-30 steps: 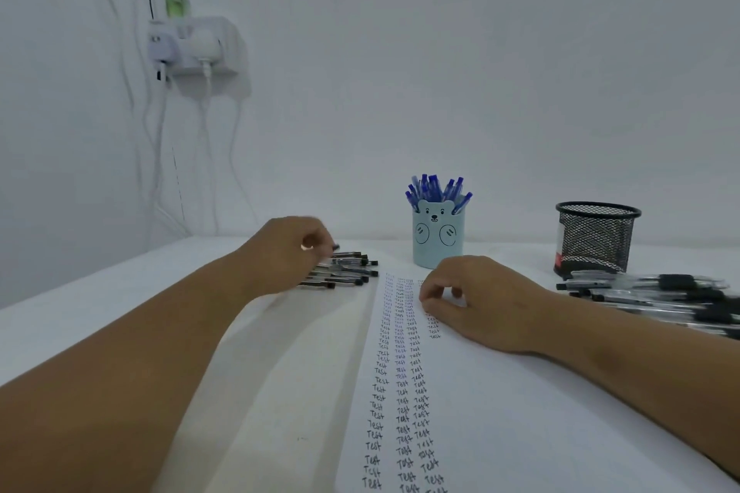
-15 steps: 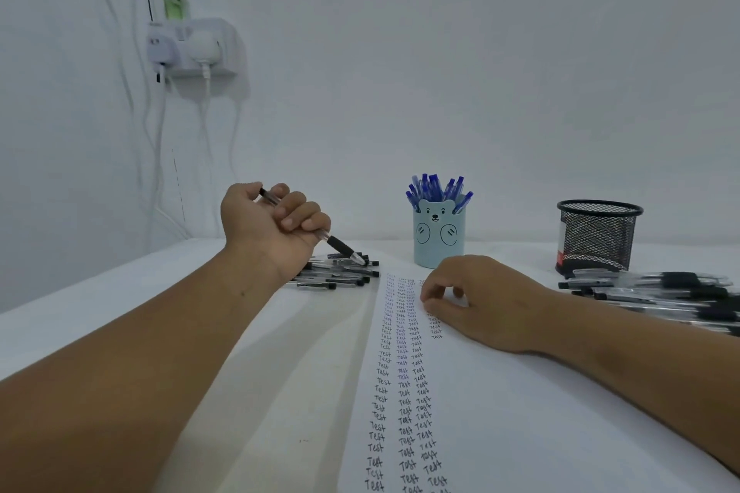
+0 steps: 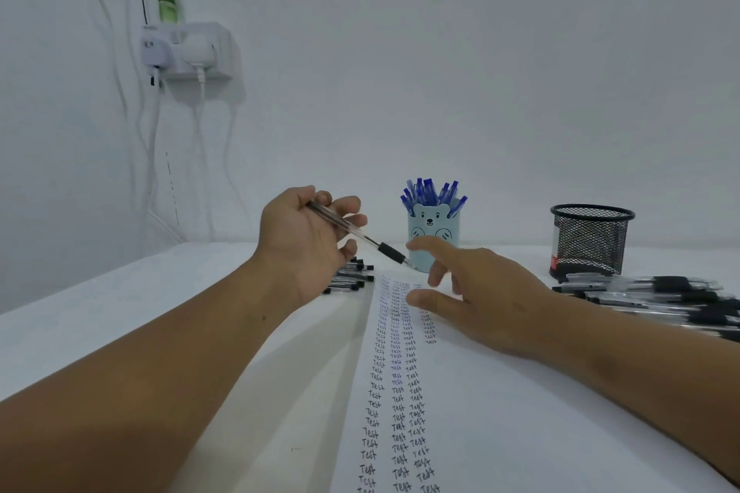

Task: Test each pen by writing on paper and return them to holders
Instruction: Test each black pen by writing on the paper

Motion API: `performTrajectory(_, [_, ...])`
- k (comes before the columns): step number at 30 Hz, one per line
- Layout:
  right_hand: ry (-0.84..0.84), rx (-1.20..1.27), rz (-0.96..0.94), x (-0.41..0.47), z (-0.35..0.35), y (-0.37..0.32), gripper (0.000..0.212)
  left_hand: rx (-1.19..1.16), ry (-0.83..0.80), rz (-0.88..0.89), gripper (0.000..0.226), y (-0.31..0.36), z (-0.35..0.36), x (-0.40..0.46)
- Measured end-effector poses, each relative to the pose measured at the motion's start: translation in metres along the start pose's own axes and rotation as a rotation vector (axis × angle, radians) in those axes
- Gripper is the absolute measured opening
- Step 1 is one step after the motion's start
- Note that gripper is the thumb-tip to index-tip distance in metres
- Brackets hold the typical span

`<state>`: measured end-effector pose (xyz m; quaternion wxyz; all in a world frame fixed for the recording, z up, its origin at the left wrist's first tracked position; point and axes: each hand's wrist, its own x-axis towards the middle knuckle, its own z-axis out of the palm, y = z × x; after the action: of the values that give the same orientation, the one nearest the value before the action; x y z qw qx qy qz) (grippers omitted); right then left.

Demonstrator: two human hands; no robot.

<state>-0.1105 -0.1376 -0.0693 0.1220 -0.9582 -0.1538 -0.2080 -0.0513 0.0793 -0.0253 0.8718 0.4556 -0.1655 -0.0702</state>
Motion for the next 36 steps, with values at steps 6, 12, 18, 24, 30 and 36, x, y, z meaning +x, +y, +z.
performTrajectory(6, [0.212,-0.167,-0.07,0.005,-0.006,-0.005,0.04,-0.013,-0.167,-0.088,0.03,-0.013,0.019,-0.012])
performTrajectory(12, [0.251,-0.079,-0.015,0.004,-0.011,-0.001,0.029,0.133,-0.289,-0.089,0.034,-0.014,0.021,-0.014])
performTrajectory(18, [0.22,0.111,0.077,0.003,-0.007,0.002,0.01,0.622,-0.137,0.012,0.042,-0.02,0.001,-0.006])
performTrajectory(24, [0.171,0.527,0.177,0.0,-0.012,-0.009,0.02,1.407,-0.369,0.101,0.012,-0.022,-0.019,-0.005])
performTrajectory(30, [0.002,0.906,0.223,-0.003,-0.012,-0.023,0.034,1.519,-0.467,0.072,0.028,-0.021,-0.019,-0.004])
performTrajectory(36, [-0.056,0.882,0.241,-0.008,-0.001,-0.031,0.042,1.61,-0.496,0.037,0.026,-0.024,-0.02,-0.002])
